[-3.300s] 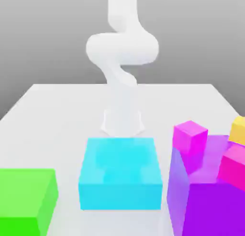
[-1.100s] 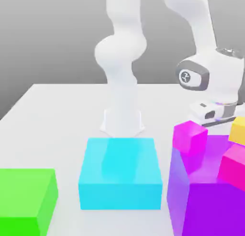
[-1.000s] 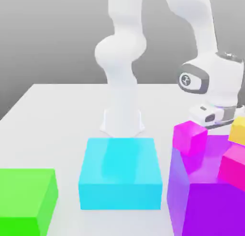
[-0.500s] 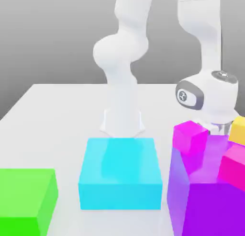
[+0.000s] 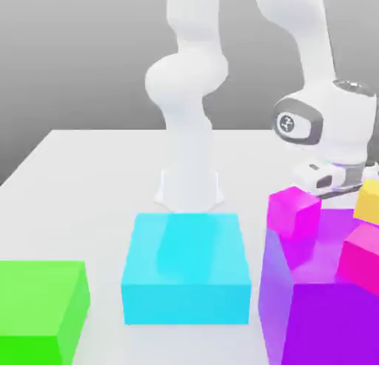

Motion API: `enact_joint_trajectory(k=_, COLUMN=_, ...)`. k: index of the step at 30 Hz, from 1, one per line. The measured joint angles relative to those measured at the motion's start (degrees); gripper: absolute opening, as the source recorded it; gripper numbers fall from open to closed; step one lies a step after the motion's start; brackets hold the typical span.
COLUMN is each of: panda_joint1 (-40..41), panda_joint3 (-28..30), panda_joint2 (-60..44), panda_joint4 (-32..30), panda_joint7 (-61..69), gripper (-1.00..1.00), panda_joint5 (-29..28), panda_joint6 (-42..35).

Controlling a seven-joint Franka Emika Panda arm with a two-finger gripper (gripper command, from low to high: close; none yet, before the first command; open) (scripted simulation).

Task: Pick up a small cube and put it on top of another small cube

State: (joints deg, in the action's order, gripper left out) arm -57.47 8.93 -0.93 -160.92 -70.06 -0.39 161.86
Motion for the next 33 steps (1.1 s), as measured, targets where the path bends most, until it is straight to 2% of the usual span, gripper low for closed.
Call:
enact_joint_trajectory(k=3, panda_joint1=1.77, panda_joint3=-0.5, panda_joint2=1.87, panda_joint4=4.75, panda_joint7=1.26, gripper=-1.0, panda_joint5=-6.86, panda_joint6=-5.94)
enact_joint_trajectory(k=7, panda_joint1=-0.81, panda_joint3=-2.63, panda_joint2=3.84, panda_joint4=12.2, panda_joint7=3.76, gripper=-1.0, panda_joint5=-14.76, panda_joint6=-14.91)
enact_joint_trajectory(k=12, panda_joint1=-1.0, panda_joint3=-2.95, panda_joint2=4.73, panda_joint4=22.5, panda_joint7=2.29, gripper=-1.0, panda_joint5=-16.88, panda_joint6=-25.8)
enact_joint_trajectory(k=25, panda_joint1=18.69, panda_joint3=7.45, panda_joint2=-0.92, panda_joint4=48.47, panda_joint7=-16.34, gripper=-1.0, panda_joint5=0.51, panda_joint6=-47.3)
enact_joint_trajectory(k=27, panda_joint1=19.73, panda_joint3=7.37, panda_joint2=-2.27, panda_joint4=48.42, panda_joint7=-17.56, gripper=-1.0, panda_joint5=1.44, panda_joint6=-46.15)
enact_joint_trajectory(k=29, panda_joint1=19.44, panda_joint3=7.22, panda_joint2=-3.92, panda_joint4=45.86, panda_joint7=-17.52, gripper=-1.0, panda_joint5=2.17, panda_joint6=-42.07)
enact_joint_trajectory(k=30, panda_joint1=19.41, panda_joint3=7.24, panda_joint2=-4.35, panda_joint4=45.12, panda_joint7=-17.45, gripper=1.0, panda_joint5=2.38, panda_joint6=-40.92)
enact_joint_trajectory(k=33, panda_joint1=19.41, panda_joint3=7.24, panda_joint2=-4.35, panda_joint4=45.12, panda_joint7=-17.45, gripper=1.0, panda_joint5=2.38, panda_joint6=-40.92)
